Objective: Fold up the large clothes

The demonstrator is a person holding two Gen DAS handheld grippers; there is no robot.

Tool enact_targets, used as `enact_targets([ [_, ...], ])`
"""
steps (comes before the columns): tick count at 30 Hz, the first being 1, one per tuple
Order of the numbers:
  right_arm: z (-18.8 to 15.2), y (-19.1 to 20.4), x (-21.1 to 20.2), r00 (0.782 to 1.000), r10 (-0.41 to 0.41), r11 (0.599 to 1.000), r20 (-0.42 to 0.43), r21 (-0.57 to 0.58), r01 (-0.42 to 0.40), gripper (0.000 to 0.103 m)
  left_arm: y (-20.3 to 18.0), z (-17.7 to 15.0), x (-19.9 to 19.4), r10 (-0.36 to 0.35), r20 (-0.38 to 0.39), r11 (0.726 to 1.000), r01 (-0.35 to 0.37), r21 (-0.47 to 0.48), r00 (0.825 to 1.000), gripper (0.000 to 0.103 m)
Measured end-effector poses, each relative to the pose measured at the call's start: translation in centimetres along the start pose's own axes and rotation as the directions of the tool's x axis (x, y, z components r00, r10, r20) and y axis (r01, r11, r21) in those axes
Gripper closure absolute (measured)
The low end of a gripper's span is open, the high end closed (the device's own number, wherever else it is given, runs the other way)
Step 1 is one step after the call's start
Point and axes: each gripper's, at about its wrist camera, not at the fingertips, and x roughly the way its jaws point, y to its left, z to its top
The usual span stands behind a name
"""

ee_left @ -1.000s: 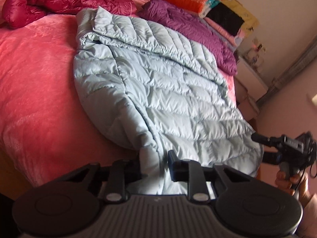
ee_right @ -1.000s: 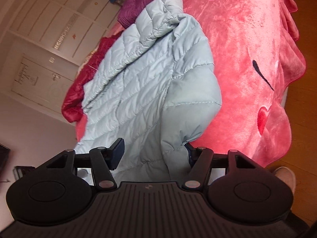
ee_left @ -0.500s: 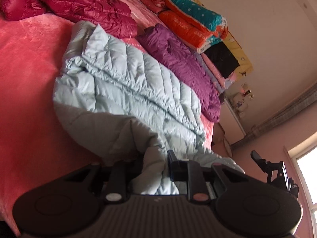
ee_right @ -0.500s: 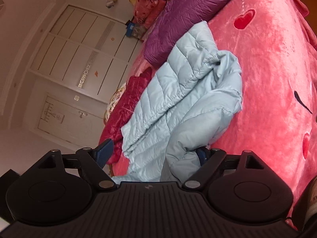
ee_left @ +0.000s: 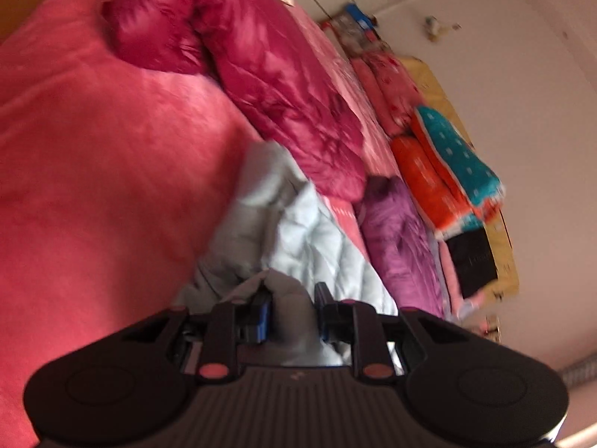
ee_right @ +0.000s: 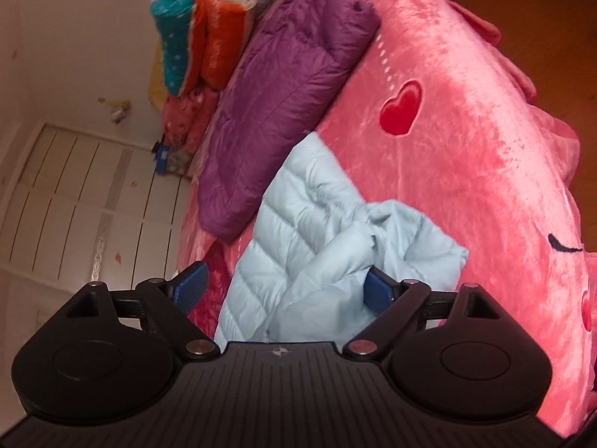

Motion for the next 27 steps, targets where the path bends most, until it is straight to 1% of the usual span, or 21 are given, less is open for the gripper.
enact_targets([
  [2, 1.3, -0.8, -0.1, 1.0, -0.001, 0.999, 0.026, 0.041, 0.0, 0.0, 0.6, 0.6, -0.2, 0.0, 0.024, 1.0, 0.0, -0.003, 1.0, 0.082],
  [4, 2.4, -1.4, -0.8, 0.998, -0.002, 0.998, 0.067, 0.061, -0.002, 0.0, 1.1, 0.7, -0.5, 0.028, 0.056, 0.999, -0.029, 0.02, 0.998, 0.08],
  [6, 3.0, -2.1, -1.7, 0.994, 0.023, 0.997, 0.105, 0.073, -0.031, 0.0, 1.6, 0.9, -0.7, 0.043, 0.071, 0.998, -0.046, 0.037, 0.997, 0.078],
  [8, 3.5, -2.5, -2.5, 0.989, 0.032, 0.997, 0.143, 0.06, -0.041, 0.0, 1.8, 1.3, -1.1, 0.064, 0.087, 0.995, -0.07, 0.075, 0.994, 0.07],
  [9, 3.6, -2.6, -2.8, 0.988, 0.029, 0.999, 0.154, 0.036, -0.035, 0.0, 1.9, 1.5, -1.5, 0.078, 0.104, 0.991, -0.088, 0.099, 0.992, 0.068],
  [11, 3.6, -2.5, -3.0, 0.987, 0.004, 0.999, 0.16, -0.048, 0.004, 0.0, 1.9, 1.8, -2.1, 0.096, 0.137, 0.982, -0.116, 0.149, 0.986, 0.062],
  [13, 2.9, -2.2, -3.1, 0.985, -0.027, 0.983, 0.17, -0.177, 0.057, 0.0, 1.7, 2.1, -2.7, 0.102, 0.155, 0.971, -0.132, 0.201, 0.983, 0.056],
  [14, 2.4, -2.0, -3.0, 0.984, -0.047, 0.963, 0.172, -0.252, 0.09, 0.0, 1.6, 2.1, -3.0, 0.106, 0.16, 0.963, -0.142, 0.23, 0.981, 0.054],
  [16, 1.4, -1.7, -2.8, 0.98, -0.086, 0.901, 0.178, -0.407, 0.153, 0.0, 1.4, 2.0, -3.3, 0.114, 0.163, 0.944, -0.158, 0.291, 0.98, 0.053],
  [17, 0.9, -1.8, -2.6, 0.978, -0.102, 0.869, 0.181, -0.463, 0.177, 0.0, 1.4, 1.9, -3.5, 0.12, 0.153, 0.933, -0.165, 0.321, 0.981, 0.053],
  [18, 0.5, -2.2, -2.6, 0.976, -0.119, 0.847, 0.183, -0.494, 0.196, 0.0, 1.3, 1.7, -3.6, 0.129, 0.139, 0.922, -0.17, 0.348, 0.982, 0.053],
  [19, 0.2, -2.6, -2.5, 0.974, -0.135, 0.838, 0.183, -0.503, 0.211, 0.0, 1.4, 1.5, -3.8, 0.141, 0.123, 0.913, -0.177, 0.367, 0.982, 0.053],
  [20, 0.0, -3.2, -2.5, 0.971, -0.155, 0.837, 0.184, -0.497, 0.228, 0.0, 1.5, 1.2, -3.9, 0.151, 0.105, 0.907, -0.18, 0.38, 0.983, 0.053],
  [22, 0.2, -4.4, -2.7, 0.962, -0.196, 0.849, 0.192, -0.458, 0.264, 0.0, 1.6, 0.5, -3.9, 0.158, 0.066, 0.896, -0.172, 0.409, 0.985, 0.053],
  [24, 0.5, -5.2, -3.2, 0.953, -0.229, 0.86, 0.198, -0.417, 0.293, 0.0, 1.4, -0.6, -3.6, 0.171, 0.021, 0.878, -0.162, 0.451, 0.985, 0.053],
  [25, 0.6, -5.5, -3.3, 0.945, -0.259, 0.856, 0.201, -0.405, 0.321, 0.0, 1.2, -1.1, -3.5, 0.168, -0.005, 0.869, -0.145, 0.474, 0.986, 0.053],
  [27, 0.3, -5.7, -3.0, 0.923, -0.329, 0.82, 0.201, -0.424, 0.385, 0.0, 0.6, -2.1, -3.1, 0.155, -0.052, 0.85, -0.107, 0.516, 0.986, 0.053],
])
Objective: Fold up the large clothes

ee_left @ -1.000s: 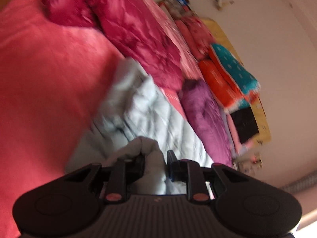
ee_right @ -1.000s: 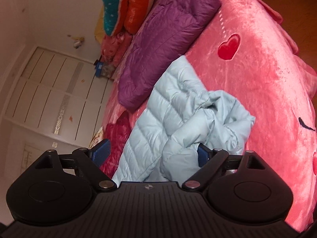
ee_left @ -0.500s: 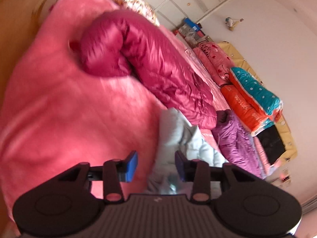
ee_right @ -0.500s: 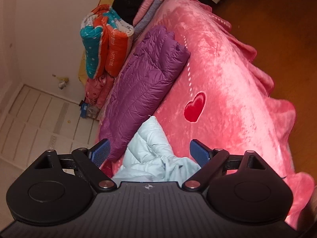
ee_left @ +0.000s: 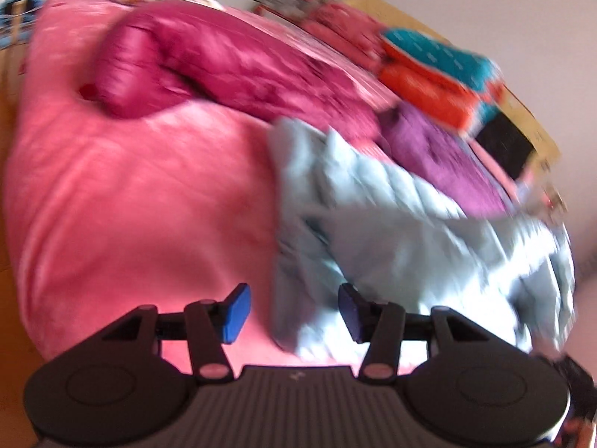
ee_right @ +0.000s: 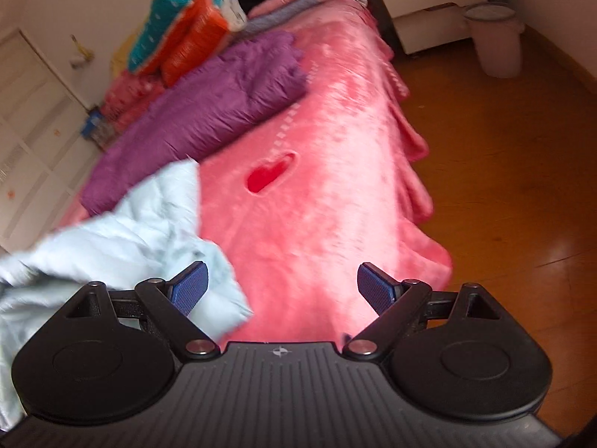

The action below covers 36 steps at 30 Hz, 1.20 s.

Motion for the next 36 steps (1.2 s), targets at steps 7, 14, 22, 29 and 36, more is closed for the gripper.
enact_targets([
  [7, -2.6, 6.0, 0.1, 0.996, 0.085, 0.936, -0.009, -0.341, -0.083, 0.0, -2.4, -0.2, 1.2, -0.073, -0.014, 0.994, 0.073, 0.079, 0.997, 0.045],
  [14, -1.8, 8.0, 1.2, 0.989, 0.133, 0.933, 0.059, -0.343, -0.105, 0.0, -4.7, 1.7, 2.9, -0.024, 0.093, 0.99, 0.011, 0.143, 0.995, 0.043],
  [22, 0.9, 8.0, 3.2, 0.972, 0.184, 0.958, 0.148, -0.247, -0.144, 0.0, -4.9, 4.3, 3.1, -0.008, 0.305, 0.998, -0.014, 0.069, 0.952, 0.03],
  [29, 1.1, 8.6, 4.4, 0.965, 0.237, 0.934, 0.113, -0.301, -0.194, 0.0, -4.6, 4.4, 4.3, -0.06, 0.293, 0.989, 0.018, 0.146, 0.954, 0.024],
  [36, 1.5, 9.3, 6.2, 0.962, 0.269, 0.909, 0.056, -0.345, -0.234, 0.0, -4.1, 5.4, 6.0, -0.06, 0.229, 0.978, 0.011, 0.208, 0.972, 0.023],
])
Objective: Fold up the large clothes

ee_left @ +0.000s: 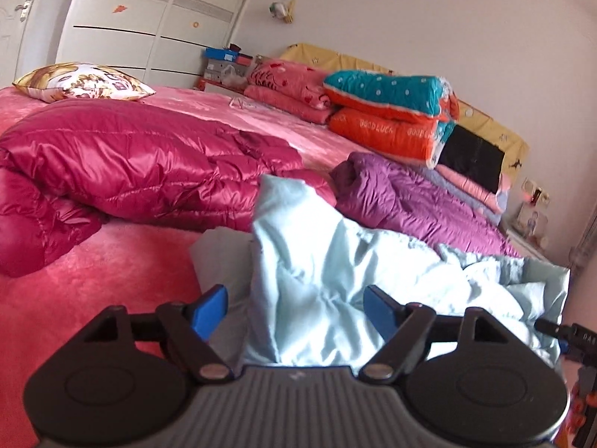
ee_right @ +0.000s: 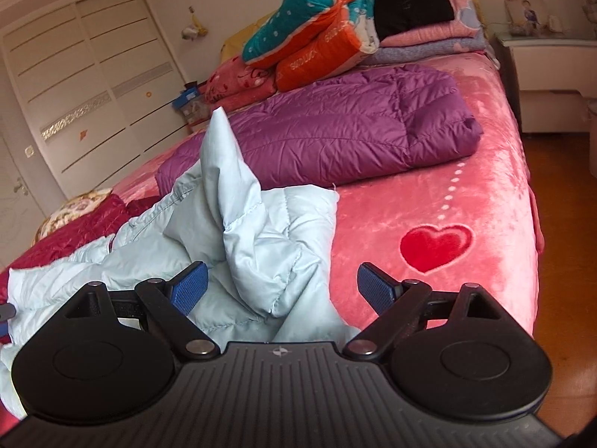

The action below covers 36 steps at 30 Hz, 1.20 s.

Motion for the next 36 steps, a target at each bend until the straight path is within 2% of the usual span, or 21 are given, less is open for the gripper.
enact_targets([
  [3, 0.4, 0.2, 0.4, 1.0, 0.004, 0.999, 0.005, -0.042, -0.004, 0.0, 0.2, 0.2, 0.6, -0.042, -0.015, 0.999, 0.042, 0.007, 0.999, 0.025],
  [4, 0.5, 0.2, 0.5, 1.0, 0.01, 0.999, 0.007, -0.049, -0.01, 0.0, 0.1, 0.4, 0.8, -0.057, -0.023, 0.998, 0.057, 0.013, 0.998, 0.031],
  [5, 0.6, 0.2, 0.6, 1.0, 0.014, 0.998, 0.01, -0.057, -0.013, 0.0, 0.0, 0.5, 1.1, -0.072, -0.033, 0.997, 0.073, 0.019, 0.997, 0.041],
  [6, 0.7, 0.4, 0.7, 1.0, 0.017, 0.997, 0.015, -0.07, -0.016, 0.0, 0.0, 0.6, 1.4, -0.077, -0.042, 0.997, 0.078, 0.024, 0.996, 0.045],
  [9, 0.8, 1.3, 0.8, 0.999, 0.035, 0.989, 0.037, -0.146, -0.029, 0.0, -0.4, 0.6, 1.9, -0.068, -0.038, 0.996, 0.07, 0.046, 0.997, 0.05],
  [12, 0.8, 2.8, 1.0, 0.998, 0.013, 0.966, 0.065, -0.258, 0.004, 0.0, -0.7, 0.7, 2.0, -0.07, -0.033, 0.996, 0.072, 0.061, 0.997, 0.055],
  [13, 0.7, 3.4, 1.0, 0.997, -0.002, 0.955, 0.078, -0.297, 0.025, 0.003, -0.8, 0.7, 2.0, -0.073, -0.032, 0.995, 0.075, 0.066, 0.997, 0.06],
  [14, 0.7, 3.8, 1.0, 0.996, -0.013, 0.943, 0.089, -0.33, 0.042, 0.021, -0.9, 0.7, 2.0, -0.076, -0.032, 0.994, 0.078, 0.071, 0.997, 0.067],
  [15, 0.7, 4.1, 1.0, 0.996, -0.014, 0.935, 0.093, -0.351, 0.046, 0.033, -0.9, 0.8, 2.0, -0.074, -0.03, 0.994, 0.077, 0.079, 0.997, 0.071],
  [16, 0.8, 4.4, 1.0, 0.996, -0.013, 0.93, 0.092, -0.366, 0.046, 0.052, -1.0, 0.8, 2.0, -0.072, -0.028, 0.993, 0.074, 0.09, 0.997, 0.08],
  [17, 0.8, 4.7, 1.1, 0.995, -0.018, 0.923, 0.094, -0.38, 0.053, 0.062, -1.2, 0.9, 1.9, -0.07, -0.023, 0.992, 0.072, 0.103, 0.997, 0.09],
  [19, 0.6, 5.4, 1.0, 0.993, -0.044, 0.903, 0.114, -0.42, 0.088, 0.069, -1.4, 1.1, 1.6, -0.074, -0.005, 0.99, 0.074, 0.12, 0.997, 0.095],
  [20, 0.6, 5.7, 0.7, 0.991, -0.051, 0.897, 0.125, -0.43, 0.1, 0.078, -1.4, 1.2, 1.4, -0.085, 0.006, 0.989, 0.084, 0.121, 0.996, 0.098],
  [23, 1.2, 6.4, -0.2, 0.984, -0.058, 0.897, 0.169, -0.423, 0.126, 0.089, -0.4, 1.9, 0.8, -0.135, 0.035, 0.989, 0.133, 0.059, 0.99, 0.101],
  [26, 2.3, 6.6, -1.3, 0.976, -0.071, 0.912, 0.207, -0.383, 0.148, 0.091, 1.6, 2.7, 0.2, -0.185, 0.078, 0.979, 0.191, -0.076, 0.98, 0.101],
  [29, 3.4, 6.0, -1.9, 0.976, -0.067, 0.953, 0.207, -0.276, 0.124, 0.092, 3.2, 3.3, 0.2, -0.209, 0.117, 0.954, 0.228, -0.194, 0.971, 0.101],
  [31, 4.1, 5.3, -1.8, 0.978, -0.066, 0.976, 0.197, -0.19, 0.104, 0.092, 3.6, 3.3, 0.7, -0.182, 0.12, 0.95, 0.206, -0.233, 0.976, 0.101],
  [33, 4.7, 4.5, -1.1, 0.979, -0.076, 0.988, 0.188, -0.116, 0.099, 0.092, 3.5, 3.4, 1.6, -0.14, 0.111, 0.96, 0.163, -0.228, 0.984, 0.101],
  [36, 4.9, 4.1, 0.6, 0.977, -0.118, 0.988, 0.177, -0.079, 0.133, 0.092, 3.7, 3.9, 2.7, -0.103, 0.117, 0.964, 0.128, -0.231, 0.988, 0.101],
])
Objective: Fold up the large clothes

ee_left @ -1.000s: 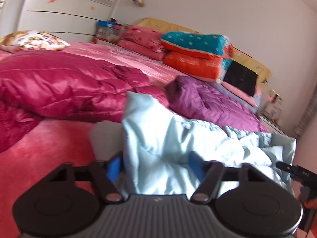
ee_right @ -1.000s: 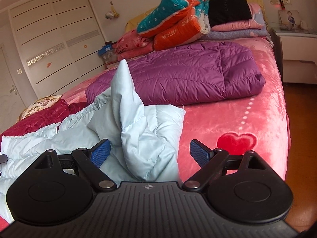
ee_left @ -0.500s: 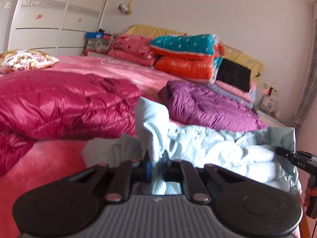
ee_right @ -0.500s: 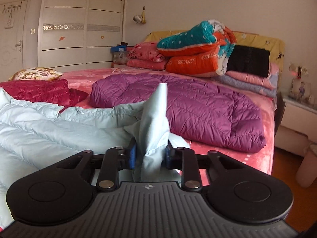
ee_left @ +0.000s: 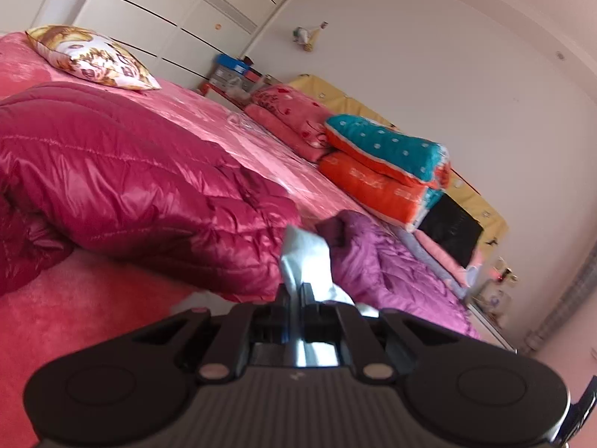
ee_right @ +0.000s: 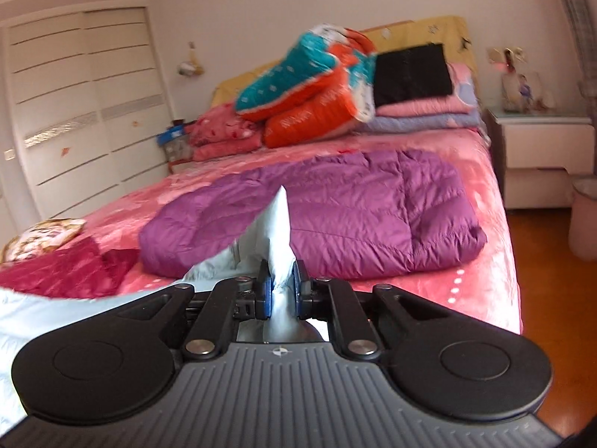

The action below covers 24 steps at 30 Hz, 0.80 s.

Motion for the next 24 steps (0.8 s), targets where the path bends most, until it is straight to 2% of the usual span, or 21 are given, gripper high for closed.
enact_targets([
  [4, -0.7, 0.1, 2.1, 0.999, -0.028, 0.999, -0.021, -0.02, 0.028, 0.092, 0.3, 0.1, 1.6, 0.04, 0.005, 0.999, -0.04, -0.004, 0.999, 0.101],
  [9, -1.6, 0.1, 4.5, 0.997, -0.042, 0.999, -0.057, -0.037, 0.04, 0.091, 0.4, -0.5, 3.9, 0.145, -0.027, 0.989, -0.145, 0.015, 0.989, 0.101],
  [12, -2.4, 0.3, 5.7, 0.993, -0.052, 0.997, -0.102, -0.064, 0.046, 0.086, 0.3, -0.6, 4.0, 0.19, -0.024, 0.981, -0.189, 0.04, 0.982, 0.1],
  [14, -2.9, 0.2, 6.2, 0.991, -0.061, 0.996, -0.117, -0.071, 0.053, 0.073, 0.1, -0.5, 3.8, 0.213, -0.015, 0.976, -0.212, 0.047, 0.977, 0.099],
  [15, -3.0, 0.1, 6.3, 0.991, -0.063, 0.996, -0.121, -0.068, 0.055, 0.071, 0.0, -0.3, 3.5, 0.223, -0.002, 0.974, -0.223, 0.044, 0.975, 0.099],
  [16, -3.0, 0.0, 6.3, 0.99, -0.07, 0.996, -0.119, -0.065, 0.063, 0.061, -0.2, -0.1, 3.1, 0.229, 0.016, 0.972, -0.229, 0.046, 0.973, 0.099],
  [17, -2.9, -0.1, 6.3, 0.991, -0.076, 0.996, -0.114, -0.062, 0.07, 0.046, -0.5, 0.2, 2.5, 0.229, 0.04, 0.971, -0.231, 0.056, 0.973, 0.099],
  [18, -2.8, -0.1, 6.0, 0.991, -0.081, 0.995, -0.104, -0.059, 0.075, 0.04, -1.0, 0.4, 2.1, 0.221, 0.068, 0.972, -0.225, 0.071, 0.973, 0.099],
  [20, -2.1, -0.5, 5.4, 0.994, -0.081, 0.995, -0.079, -0.062, 0.076, 0.038, -1.9, 0.9, 1.1, 0.164, 0.107, 0.98, -0.174, 0.096, 0.981, 0.099],
  [22, -1.4, 0.0, 4.3, 0.996, -0.077, 0.993, -0.051, -0.09, 0.072, 0.038, -2.9, 1.2, 0.6, 0.053, 0.107, 0.991, -0.066, 0.119, 0.993, 0.094],
  [24, -0.6, 1.0, 2.9, 0.999, -0.046, 0.99, -0.009, -0.136, 0.045, 0.036, -4.4, 1.0, 0.7, -0.057, 0.062, 0.984, 0.046, 0.171, 0.996, 0.086],
])
